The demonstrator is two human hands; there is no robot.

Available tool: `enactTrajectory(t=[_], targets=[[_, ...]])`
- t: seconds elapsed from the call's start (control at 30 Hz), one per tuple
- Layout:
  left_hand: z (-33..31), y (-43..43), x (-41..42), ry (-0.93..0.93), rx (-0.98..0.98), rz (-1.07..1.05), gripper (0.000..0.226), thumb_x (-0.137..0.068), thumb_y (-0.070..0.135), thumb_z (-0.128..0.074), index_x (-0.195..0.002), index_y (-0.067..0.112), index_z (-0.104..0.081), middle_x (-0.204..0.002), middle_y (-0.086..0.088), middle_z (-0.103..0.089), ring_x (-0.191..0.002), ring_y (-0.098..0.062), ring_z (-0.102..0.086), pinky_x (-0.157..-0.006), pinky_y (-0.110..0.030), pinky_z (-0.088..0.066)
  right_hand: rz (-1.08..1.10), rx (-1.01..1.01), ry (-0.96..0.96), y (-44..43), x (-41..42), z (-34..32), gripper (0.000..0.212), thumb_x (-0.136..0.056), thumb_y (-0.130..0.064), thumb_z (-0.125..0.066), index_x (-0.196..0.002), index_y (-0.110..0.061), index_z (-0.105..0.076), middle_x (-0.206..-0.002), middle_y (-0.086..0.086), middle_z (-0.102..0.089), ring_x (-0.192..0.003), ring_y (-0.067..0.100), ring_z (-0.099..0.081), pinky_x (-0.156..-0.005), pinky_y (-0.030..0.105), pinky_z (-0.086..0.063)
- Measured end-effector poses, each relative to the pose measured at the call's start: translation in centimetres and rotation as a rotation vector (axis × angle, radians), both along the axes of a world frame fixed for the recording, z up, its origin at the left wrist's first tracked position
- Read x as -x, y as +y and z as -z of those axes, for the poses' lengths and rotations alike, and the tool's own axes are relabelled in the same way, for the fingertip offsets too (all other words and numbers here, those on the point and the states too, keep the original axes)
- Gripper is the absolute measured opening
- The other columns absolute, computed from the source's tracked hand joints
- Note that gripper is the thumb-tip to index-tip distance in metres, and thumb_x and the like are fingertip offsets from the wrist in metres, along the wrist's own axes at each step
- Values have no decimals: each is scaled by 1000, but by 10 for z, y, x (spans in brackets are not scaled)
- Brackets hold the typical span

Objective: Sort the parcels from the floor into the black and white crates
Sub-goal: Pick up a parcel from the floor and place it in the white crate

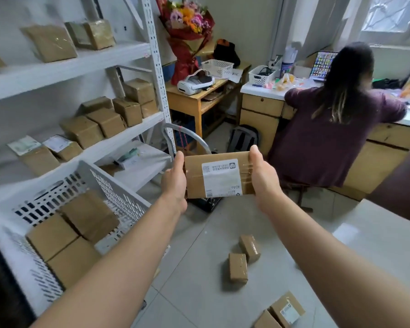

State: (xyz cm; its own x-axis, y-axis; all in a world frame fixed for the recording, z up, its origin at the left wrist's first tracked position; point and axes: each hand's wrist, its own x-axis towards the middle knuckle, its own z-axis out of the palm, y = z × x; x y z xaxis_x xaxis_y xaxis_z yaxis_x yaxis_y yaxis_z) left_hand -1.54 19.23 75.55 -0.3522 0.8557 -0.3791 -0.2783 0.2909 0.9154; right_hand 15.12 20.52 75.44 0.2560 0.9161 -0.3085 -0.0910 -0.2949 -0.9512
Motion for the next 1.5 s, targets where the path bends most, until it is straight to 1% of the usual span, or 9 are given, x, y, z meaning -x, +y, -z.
enactTrajectory(t=[0.17, 0.3, 0.5, 0.8, 0.93, 1.07, 1.2, 1.33, 1.5], targets=[[-1, -29, 24, -103, -42, -130, 36, -87, 29, -48, -52, 20, -53, -44, 6, -55, -38, -8, -55, -39, -16, -41, -169, 11, -33, 2, 24, -1, 56, -77, -71, -48, -95, -21, -63, -88, 5, -69, -76, 19, -67, -59, 30, -50], [3, -46, 50, -73, -14, -287, 25, -76, 9, -47, -56, 19, -34, -50, 2, -40, -51, -14, -40, -54, -27, -33, -299, 1, -62, 6, 56, 6, 43, -78, -64, -56, -94, -24, -59, -95, 4, -64, -85, 21, -64, -66, 37, -52], [7, -62, 101, -134, 43, -434, 25, -76, 2, -45, -58, 15, -33, -44, 4, -38, -32, -11, -38, -39, -13, -31, -436, -92, -74, 11, 124, 11, 17, -87, -38, -61, -90, -21, -61, -98, 7, -67, -86, 24, -65, -74, 39, -55], [40, -65, 203, -228, 85, -662, 6, -84, 14, -56, -78, 15, -58, -74, -2, -61, -64, -17, -57, -49, -24, -46, -618, -75, -95, 37, 243, 33, 11, -87, -19, -60, -95, -16, -67, -90, -1, -63, -77, 12, -56, -61, 24, -43], [56, -69, 242, -284, 105, -687, 2, -85, 12, -56, -84, 13, -58, -88, -8, -63, -84, -25, -60, -71, -41, -54, -686, -81, -109, 49, 291, 47, 12, -87, -14, -59, -95, -17, -68, -82, -4, -65, -74, 12, -58, -56, 19, -46], [72, -72, 266, -319, 175, -682, 5, -89, 10, -53, -91, 10, -57, -98, -14, -64, -94, -29, -64, -81, -55, -54, -780, -29, -161, 61, 332, 66, 13, -86, -19, -59, -94, -24, -68, -91, 0, -68, -89, 18, -60, -73, 29, -49], [89, -59, 281, -369, 250, -688, 7, -88, 6, -52, -95, 5, -54, -104, -20, -62, -100, -36, -63, -77, -51, -56, -878, -34, -243, 81, 372, 84, 19, -88, -20, -54, -103, -23, -66, -101, 2, -65, -86, 13, -56, -66, 23, -45], [110, -43, 286, -448, 400, -740, 9, -90, 4, -49, -98, 0, -52, -98, -22, -60, -97, -35, -62, -67, -44, -54, -1006, -41, -456, 103, 404, 107, 33, -87, -35, -52, -111, -12, -57, -84, 0, -60, -73, 14, -55, -58, 25, -42], [141, -23, 291, -571, 526, -744, 5, -95, 6, -47, -98, 2, -47, -97, -18, -55, -108, -33, -57, -92, -46, -51, -1199, 37, -657, 129, 433, 139, 52, -85, -47, -50, -119, -9, -54, -101, 9, -61, -85, 22, -59, -73, 30, -48]])
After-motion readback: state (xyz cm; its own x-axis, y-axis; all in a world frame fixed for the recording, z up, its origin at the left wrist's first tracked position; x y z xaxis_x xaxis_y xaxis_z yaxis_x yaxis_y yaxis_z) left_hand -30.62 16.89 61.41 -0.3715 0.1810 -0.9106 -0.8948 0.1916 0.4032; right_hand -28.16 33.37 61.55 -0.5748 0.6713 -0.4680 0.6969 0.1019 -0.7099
